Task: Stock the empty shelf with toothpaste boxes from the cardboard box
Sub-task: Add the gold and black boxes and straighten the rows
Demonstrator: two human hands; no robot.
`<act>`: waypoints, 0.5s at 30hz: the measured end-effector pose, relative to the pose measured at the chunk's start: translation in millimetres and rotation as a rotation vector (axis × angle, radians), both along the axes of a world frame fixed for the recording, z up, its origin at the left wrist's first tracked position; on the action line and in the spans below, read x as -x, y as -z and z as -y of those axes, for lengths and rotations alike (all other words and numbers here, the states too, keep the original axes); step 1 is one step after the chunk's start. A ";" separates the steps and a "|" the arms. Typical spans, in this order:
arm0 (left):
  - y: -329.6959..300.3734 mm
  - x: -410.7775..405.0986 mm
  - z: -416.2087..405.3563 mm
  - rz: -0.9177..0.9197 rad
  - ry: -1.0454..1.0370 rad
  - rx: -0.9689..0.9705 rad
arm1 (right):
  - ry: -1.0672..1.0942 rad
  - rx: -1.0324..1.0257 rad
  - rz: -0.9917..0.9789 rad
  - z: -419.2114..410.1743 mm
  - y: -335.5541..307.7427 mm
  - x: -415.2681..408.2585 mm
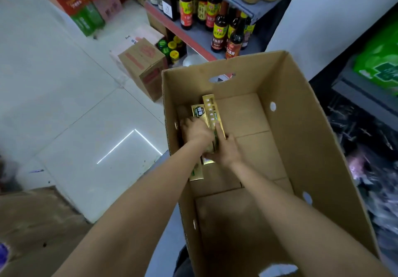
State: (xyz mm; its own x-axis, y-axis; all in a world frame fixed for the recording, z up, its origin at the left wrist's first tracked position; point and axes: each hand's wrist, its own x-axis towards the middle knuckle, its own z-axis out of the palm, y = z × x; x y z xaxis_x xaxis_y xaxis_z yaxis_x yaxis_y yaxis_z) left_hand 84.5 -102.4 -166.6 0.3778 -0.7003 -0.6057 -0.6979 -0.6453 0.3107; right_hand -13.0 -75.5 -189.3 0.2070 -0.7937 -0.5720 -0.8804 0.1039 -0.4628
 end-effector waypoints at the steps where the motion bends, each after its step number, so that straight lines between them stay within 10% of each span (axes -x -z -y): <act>1: 4.2 -0.5 -2.5 0.016 0.010 0.004 | -0.004 0.007 -0.028 -0.7 -0.2 -0.3; 15: 12.1 23.7 -20.5 -0.364 -0.208 -0.070 | 0.040 0.051 -0.327 -2.5 -8.0 28.4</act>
